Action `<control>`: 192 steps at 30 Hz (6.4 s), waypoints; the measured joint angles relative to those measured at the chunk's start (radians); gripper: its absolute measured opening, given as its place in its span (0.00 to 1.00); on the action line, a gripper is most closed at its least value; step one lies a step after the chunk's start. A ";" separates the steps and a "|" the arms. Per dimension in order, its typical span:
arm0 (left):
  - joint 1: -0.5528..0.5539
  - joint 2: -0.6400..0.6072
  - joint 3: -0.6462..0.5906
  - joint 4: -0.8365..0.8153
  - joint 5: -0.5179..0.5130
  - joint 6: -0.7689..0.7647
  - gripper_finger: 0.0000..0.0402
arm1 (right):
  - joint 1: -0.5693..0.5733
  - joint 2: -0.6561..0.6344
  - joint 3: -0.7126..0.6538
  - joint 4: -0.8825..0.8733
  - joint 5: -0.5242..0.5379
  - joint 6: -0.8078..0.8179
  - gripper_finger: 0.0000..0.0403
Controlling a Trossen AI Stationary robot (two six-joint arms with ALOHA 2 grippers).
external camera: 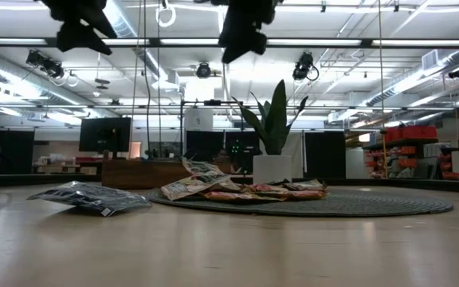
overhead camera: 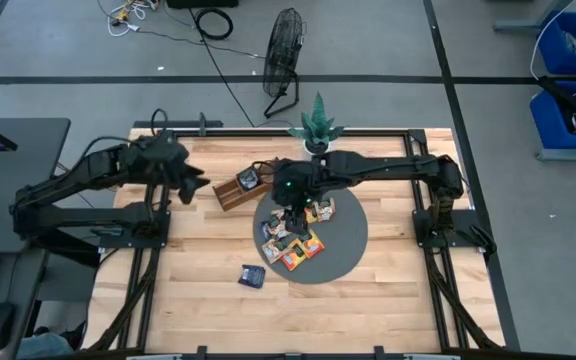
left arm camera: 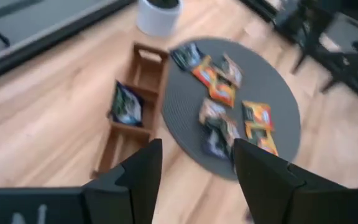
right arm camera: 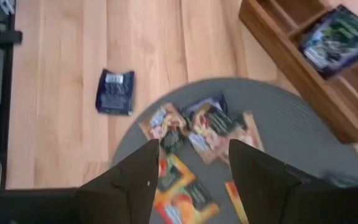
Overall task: Pick & Place Tea
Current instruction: Put the purple tea bag into the middle section of the wooden organizer
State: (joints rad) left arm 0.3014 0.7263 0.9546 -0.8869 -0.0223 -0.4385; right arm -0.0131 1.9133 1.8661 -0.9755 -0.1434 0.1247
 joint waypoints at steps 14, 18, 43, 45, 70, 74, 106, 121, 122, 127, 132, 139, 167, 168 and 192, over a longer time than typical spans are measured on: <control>-0.277 0.122 0.000 -0.001 0.005 0.218 0.50 | 0.006 -0.011 -0.070 0.044 -0.003 0.069 0.49; -0.355 0.202 0.000 0.002 0.006 0.379 0.50 | 0.025 -0.049 -0.070 0.000 -0.001 0.140 0.50; -0.648 0.721 -0.001 0.319 -0.067 0.287 0.46 | 0.368 -0.303 -0.070 -0.342 0.538 0.510 0.50; -0.670 0.767 -0.001 0.334 -0.067 0.263 0.46 | 0.400 -0.324 -0.091 -0.353 0.569 0.510 0.50; -0.723 0.989 0.000 0.443 -0.042 0.196 0.66 | 0.522 -0.541 -0.650 0.262 0.590 0.542 0.50; -0.724 1.026 0.000 0.448 -0.033 0.188 0.66 | 0.521 -0.541 -0.650 0.258 0.590 0.538 0.50; -0.642 0.913 0.352 0.122 0.052 0.185 0.07 | 0.509 -0.541 -0.650 0.329 0.626 0.204 0.50; -0.453 0.803 0.417 0.565 0.516 -0.036 0.09 | 0.534 -0.541 -0.650 0.761 0.627 -0.756 0.50; -0.453 0.803 0.417 0.589 0.518 -0.043 0.09 | 0.534 -0.541 -0.650 0.778 0.628 -0.788 0.50; -0.456 0.803 0.417 0.655 0.520 -0.052 0.07 | 0.534 -0.541 -0.650 0.786 0.629 -0.847 0.50; -0.456 0.804 0.417 0.657 0.520 -0.055 0.09 | 0.534 -0.541 -0.650 0.840 0.625 -0.877 0.50; -0.453 0.805 0.417 0.678 0.519 -0.055 0.07 | 0.534 -0.541 -0.650 0.893 0.554 -0.877 0.48; -0.425 0.727 0.416 0.604 0.527 -0.070 0.29 | 0.535 -0.539 -0.527 0.700 0.577 -0.655 0.00; -0.417 0.705 0.415 0.554 0.526 -0.070 0.30 | 0.534 -0.540 -0.504 0.664 0.581 -0.632 0.00; -0.512 0.503 0.417 0.310 -0.174 0.224 0.29 | 0.205 -0.107 0.337 -0.348 0.353 -0.056 0.00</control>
State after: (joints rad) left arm -0.2104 1.2295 1.3712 -0.5769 -0.1960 -0.2150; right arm 0.1919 1.8063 2.2031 -1.3240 0.2094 0.0683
